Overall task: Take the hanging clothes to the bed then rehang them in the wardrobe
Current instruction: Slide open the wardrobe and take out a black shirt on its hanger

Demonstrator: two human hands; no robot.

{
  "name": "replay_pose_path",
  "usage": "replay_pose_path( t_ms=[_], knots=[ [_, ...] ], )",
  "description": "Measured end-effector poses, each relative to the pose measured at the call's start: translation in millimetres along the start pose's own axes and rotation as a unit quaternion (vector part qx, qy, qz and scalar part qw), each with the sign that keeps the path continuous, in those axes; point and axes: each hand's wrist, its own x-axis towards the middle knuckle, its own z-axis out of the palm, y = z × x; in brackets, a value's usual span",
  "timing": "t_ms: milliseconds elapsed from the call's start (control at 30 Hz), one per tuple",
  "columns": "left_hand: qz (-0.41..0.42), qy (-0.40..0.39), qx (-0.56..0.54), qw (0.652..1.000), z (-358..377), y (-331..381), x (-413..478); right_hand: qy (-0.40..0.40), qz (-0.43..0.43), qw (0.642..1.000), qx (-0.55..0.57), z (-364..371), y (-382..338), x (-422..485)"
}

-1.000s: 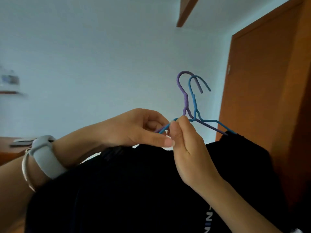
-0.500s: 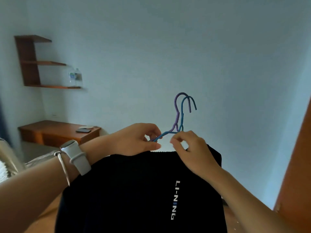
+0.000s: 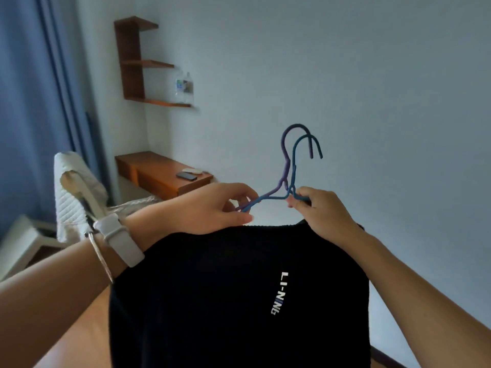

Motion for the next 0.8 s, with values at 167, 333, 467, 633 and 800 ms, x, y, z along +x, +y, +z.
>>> replay_pose_path(
  t_ms=[167,333,467,633,800],
  knots=[
    [-0.052,0.058,0.035,0.996,-7.6,-46.1,6.5,0.009,-0.056,0.998,0.000,46.5,-3.2,62.5],
    [-0.148,0.188,0.132,0.962,-1.6,-103.7,-15.5,0.001,-0.140,0.990,0.011,104.5,-29.2,110.9],
    [-0.273,0.265,0.237,0.894,9.2,-160.6,-27.1,-0.048,-0.154,0.985,0.054,160.6,-45.8,160.9],
    [-0.285,0.373,0.301,0.830,-34.2,-251.0,-22.6,-0.092,-0.186,0.970,0.131,227.1,-102.0,243.1],
    [-0.334,0.426,0.324,0.776,-86.2,-308.0,-39.2,-0.141,-0.233,0.942,0.195,293.7,-162.0,306.4]
  ],
)
